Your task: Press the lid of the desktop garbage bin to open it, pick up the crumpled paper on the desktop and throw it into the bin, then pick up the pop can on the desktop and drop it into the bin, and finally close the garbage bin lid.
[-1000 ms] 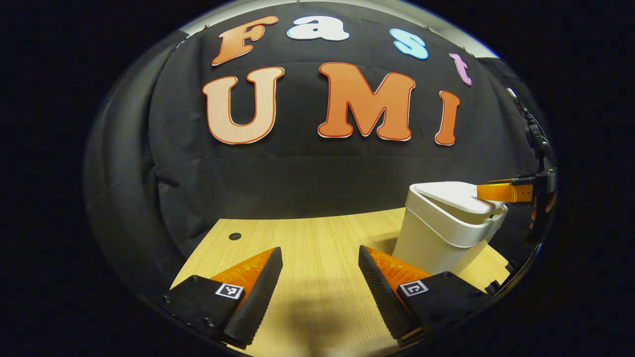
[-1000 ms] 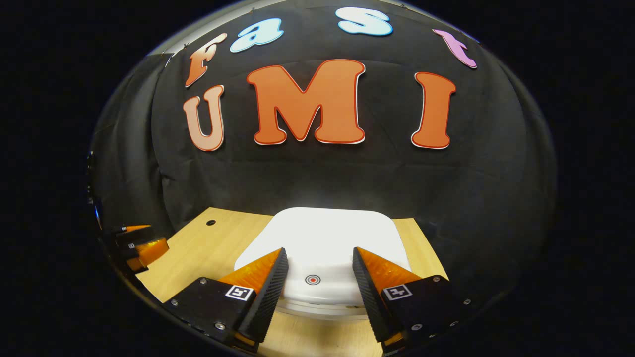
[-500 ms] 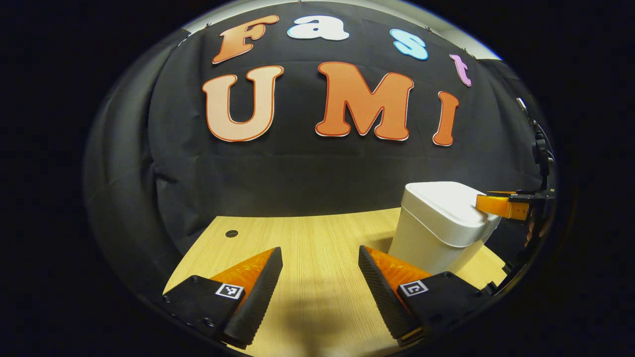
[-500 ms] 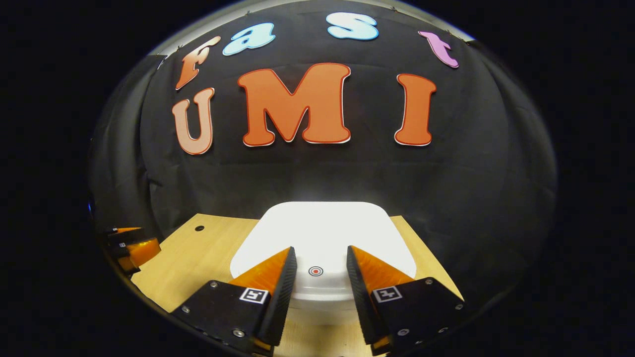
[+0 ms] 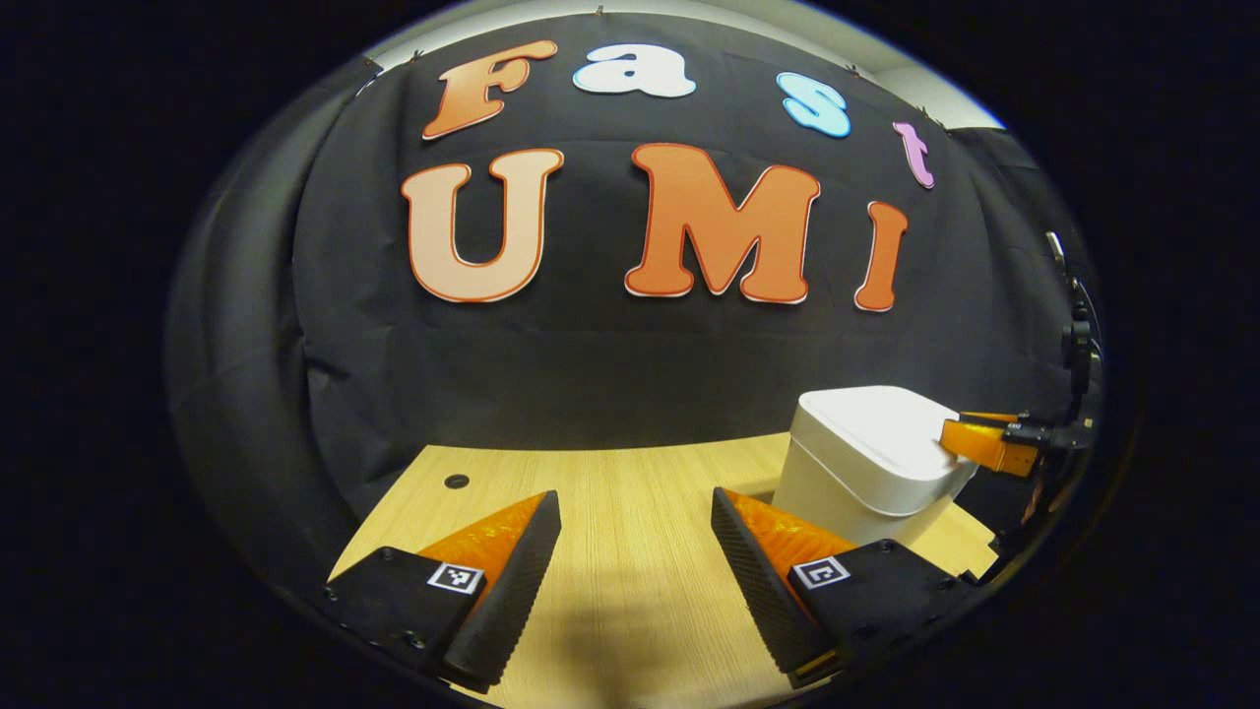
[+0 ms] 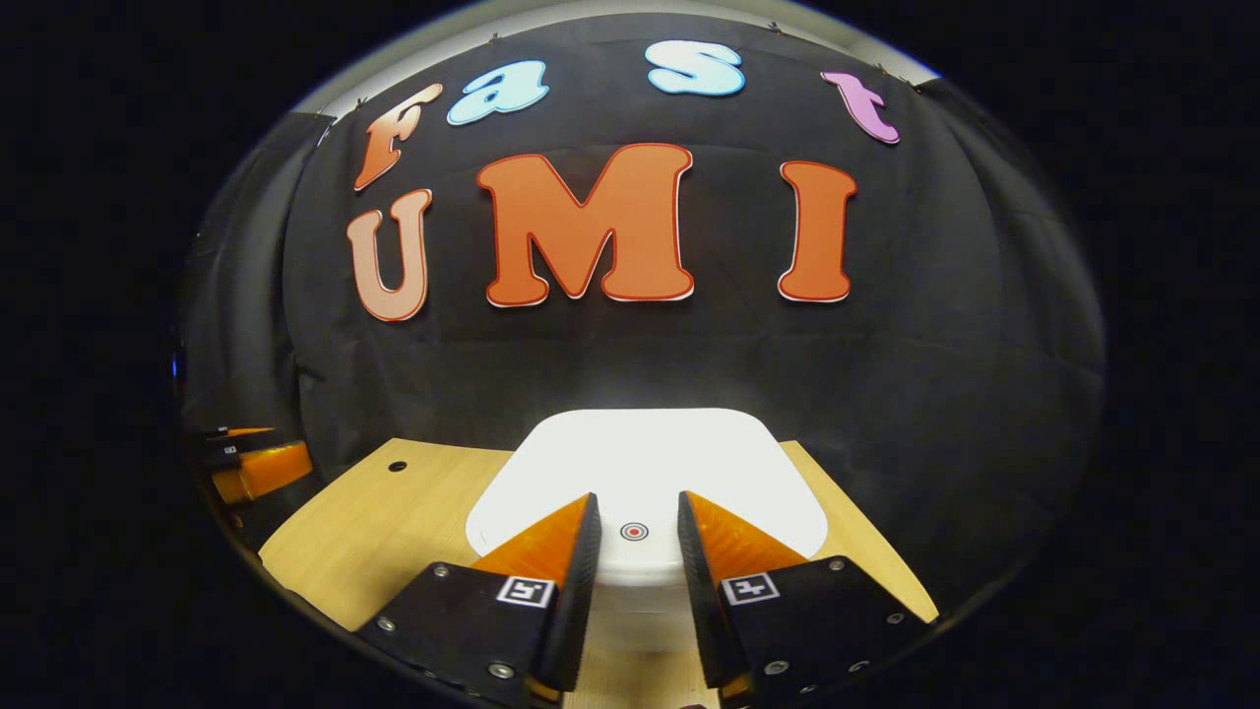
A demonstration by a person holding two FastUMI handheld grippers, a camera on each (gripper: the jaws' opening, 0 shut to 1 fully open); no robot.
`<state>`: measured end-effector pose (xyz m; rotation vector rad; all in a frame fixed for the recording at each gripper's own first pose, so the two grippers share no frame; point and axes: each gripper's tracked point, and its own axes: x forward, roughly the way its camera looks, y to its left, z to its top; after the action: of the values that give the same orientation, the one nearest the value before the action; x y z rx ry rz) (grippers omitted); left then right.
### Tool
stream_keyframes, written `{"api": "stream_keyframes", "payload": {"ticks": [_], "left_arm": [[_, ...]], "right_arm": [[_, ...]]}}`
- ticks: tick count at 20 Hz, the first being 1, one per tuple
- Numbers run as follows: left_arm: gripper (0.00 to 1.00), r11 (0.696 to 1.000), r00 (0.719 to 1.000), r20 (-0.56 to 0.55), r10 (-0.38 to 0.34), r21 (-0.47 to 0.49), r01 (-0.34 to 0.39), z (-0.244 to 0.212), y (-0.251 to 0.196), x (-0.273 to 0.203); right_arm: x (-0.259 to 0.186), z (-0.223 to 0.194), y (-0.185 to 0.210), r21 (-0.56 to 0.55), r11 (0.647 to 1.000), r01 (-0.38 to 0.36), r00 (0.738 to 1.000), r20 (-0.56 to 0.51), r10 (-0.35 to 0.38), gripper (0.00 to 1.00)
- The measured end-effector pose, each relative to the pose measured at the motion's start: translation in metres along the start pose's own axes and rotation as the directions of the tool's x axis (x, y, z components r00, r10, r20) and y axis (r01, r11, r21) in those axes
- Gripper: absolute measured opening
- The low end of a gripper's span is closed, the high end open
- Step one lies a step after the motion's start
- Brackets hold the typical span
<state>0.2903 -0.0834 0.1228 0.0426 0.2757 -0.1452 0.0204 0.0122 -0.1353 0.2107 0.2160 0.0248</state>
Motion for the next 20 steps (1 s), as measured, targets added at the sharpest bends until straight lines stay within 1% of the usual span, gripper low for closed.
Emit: {"api": "stream_keyframes", "payload": {"ticks": [1, 2, 3, 4, 6, 9, 10, 11, 12, 16, 20], "left_arm": [[0.98, 1.000, 1.000, 0.017, 0.001, -0.001, -0.001, 0.009, 0.002, -0.001], [0.98, 1.000, 1.000, 0.031, 0.000, -0.003, 0.000, 0.016, 0.003, -0.001], [0.98, 1.000, 0.999, 0.042, 0.000, -0.006, 0.000, 0.022, 0.004, -0.003], [0.98, 1.000, 0.998, 0.059, -0.004, -0.014, 0.005, 0.030, 0.004, -0.004], [0.98, 1.000, 0.995, 0.101, -0.012, -0.016, 0.013, 0.046, 0.004, -0.008], [0.98, 1.000, 0.991, 0.136, 0.005, -0.001, -0.005, 0.051, 0.011, -0.010], [0.94, 1.000, 0.989, 0.149, 0.015, 0.001, -0.015, 0.053, 0.011, -0.011], [0.99, 1.000, 0.986, 0.166, 0.025, 0.004, -0.026, 0.056, 0.013, -0.013], [0.99, 0.999, 0.983, 0.179, 0.036, 0.010, -0.039, 0.061, 0.017, -0.016], [0.99, 0.995, 0.968, 0.234, 0.088, 0.022, -0.096, 0.074, 0.034, -0.027], [1.00, 0.990, 0.957, 0.259, 0.134, 0.007, -0.140, 0.076, 0.049, -0.036]], "right_arm": [[0.000, -0.003, 0.005, -0.010, 1.000, -0.024, 1.000, -0.009, 0.024, 0.53], [-0.002, -0.003, 0.008, -0.023, 0.999, -0.031, 0.999, -0.013, 0.031, 0.68], [-0.002, -0.001, 0.010, -0.035, 0.999, -0.029, 0.999, -0.014, 0.029, 0.76], [-0.004, 0.002, 0.013, -0.046, 0.998, -0.033, 0.999, -0.007, 0.033, 0.86], [-0.008, 0.013, 0.026, -0.065, 0.997, -0.048, 0.998, 0.028, 0.050, 0.92], [-0.013, 0.038, 0.045, -0.114, 0.992, -0.052, 0.991, 0.113, 0.065, 0.95], [-0.014, 0.043, 0.052, -0.133, 0.989, -0.058, 0.988, 0.134, 0.076, 0.96], [-0.015, 0.046, 0.059, -0.152, 0.986, -0.065, 0.986, 0.143, 0.087, 0.96], [-0.015, 0.047, 0.066, -0.166, 0.984, -0.072, 0.985, 0.145, 0.096, 0.96], [-0.021, 0.057, 0.089, -0.144, 0.982, -0.120, 0.975, 0.170, 0.144, 0.97], [-0.016, 0.058, 0.111, -0.125, 0.982, -0.140, 0.972, 0.170, 0.160, 0.97]]}}
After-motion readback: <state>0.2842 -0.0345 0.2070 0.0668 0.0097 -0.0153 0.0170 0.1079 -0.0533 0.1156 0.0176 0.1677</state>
